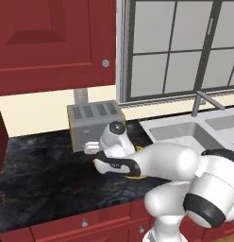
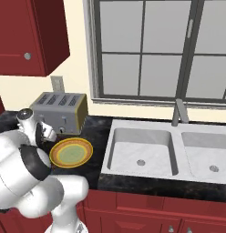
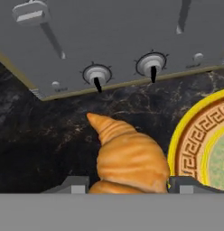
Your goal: Place the pastries on the plates.
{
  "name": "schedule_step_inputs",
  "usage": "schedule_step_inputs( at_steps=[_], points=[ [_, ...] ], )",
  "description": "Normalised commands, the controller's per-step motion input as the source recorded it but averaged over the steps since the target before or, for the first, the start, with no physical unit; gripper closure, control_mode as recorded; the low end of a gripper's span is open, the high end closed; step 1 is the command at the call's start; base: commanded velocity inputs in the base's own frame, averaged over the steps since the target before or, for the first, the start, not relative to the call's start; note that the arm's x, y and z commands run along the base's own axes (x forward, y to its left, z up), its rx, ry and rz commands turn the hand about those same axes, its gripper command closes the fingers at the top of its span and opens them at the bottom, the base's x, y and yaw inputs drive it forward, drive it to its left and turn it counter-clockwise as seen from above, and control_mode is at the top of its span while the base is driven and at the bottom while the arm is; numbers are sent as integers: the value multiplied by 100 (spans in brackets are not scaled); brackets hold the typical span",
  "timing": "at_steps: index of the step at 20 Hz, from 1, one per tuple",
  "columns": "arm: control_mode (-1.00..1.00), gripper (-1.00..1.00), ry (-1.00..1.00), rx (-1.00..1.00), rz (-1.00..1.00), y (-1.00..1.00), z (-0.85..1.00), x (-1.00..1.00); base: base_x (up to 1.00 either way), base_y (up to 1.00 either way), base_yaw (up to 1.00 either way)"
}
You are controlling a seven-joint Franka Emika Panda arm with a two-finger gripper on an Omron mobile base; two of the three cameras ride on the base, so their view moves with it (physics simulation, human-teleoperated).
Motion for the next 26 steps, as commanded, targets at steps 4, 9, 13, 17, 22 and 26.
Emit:
schedule_step_inputs(
  at_steps=[4, 9, 13, 17, 22, 26],
  points=[
    [-100, 100, 4, 2, 0, -84, 22, -42, 0, 0, 0],
    [-100, 100, 1, 0, 0, -79, 0, -19, 0, 0, 0],
    [-100, 100, 3, -1, -6, -37, 0, 1, 0, 0, 0],
    [-100, 100, 15, -3, -8, -24, -1, 0, 0, 0, 0],
    [-100, 100, 16, -3, -4, -21, 0, 0, 0, 0, 0],
    [-100, 100, 14, -2, 0, -15, -18, 0, 0, 0, 0]
  ],
)
